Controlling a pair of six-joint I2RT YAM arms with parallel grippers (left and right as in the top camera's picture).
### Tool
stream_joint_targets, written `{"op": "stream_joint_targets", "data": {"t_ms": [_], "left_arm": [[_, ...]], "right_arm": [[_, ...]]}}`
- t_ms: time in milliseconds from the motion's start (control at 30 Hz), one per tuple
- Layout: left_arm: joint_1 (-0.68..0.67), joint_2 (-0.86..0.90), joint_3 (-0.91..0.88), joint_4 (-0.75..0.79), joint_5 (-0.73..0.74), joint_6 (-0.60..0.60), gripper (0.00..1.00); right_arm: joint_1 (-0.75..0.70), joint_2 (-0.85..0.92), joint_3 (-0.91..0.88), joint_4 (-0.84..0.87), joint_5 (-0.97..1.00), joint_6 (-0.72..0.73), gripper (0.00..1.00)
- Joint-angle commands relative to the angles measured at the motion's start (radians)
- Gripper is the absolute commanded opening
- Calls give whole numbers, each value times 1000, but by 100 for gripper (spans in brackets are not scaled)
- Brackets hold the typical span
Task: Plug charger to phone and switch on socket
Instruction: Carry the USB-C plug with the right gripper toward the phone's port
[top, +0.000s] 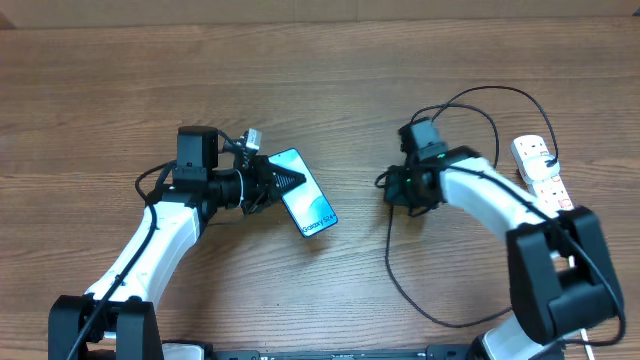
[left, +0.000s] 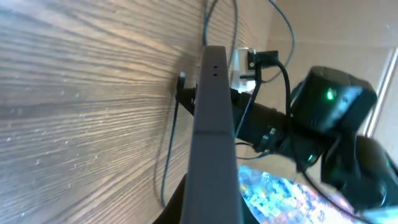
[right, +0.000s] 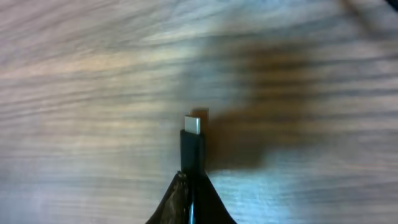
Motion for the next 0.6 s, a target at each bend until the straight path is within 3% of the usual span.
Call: {"op": "stream_joint_targets", "data": {"t_ms": [0,133,300,567], "left_arm": [[16,-2,10,68,149,58,4],[46,-2,10,240,292,54,4],[78,-2,10,418,374,-42,4],[106,-2,10,452,326,-162,4]], "right_arm": [[-42,-138,56,-66,-309,-232,4],[-54,-254,54,-206,-571,-364,4],[2,-351,29,-353,-617,-438,4],[130,-404,12,-277,-631,-406,4]]}}
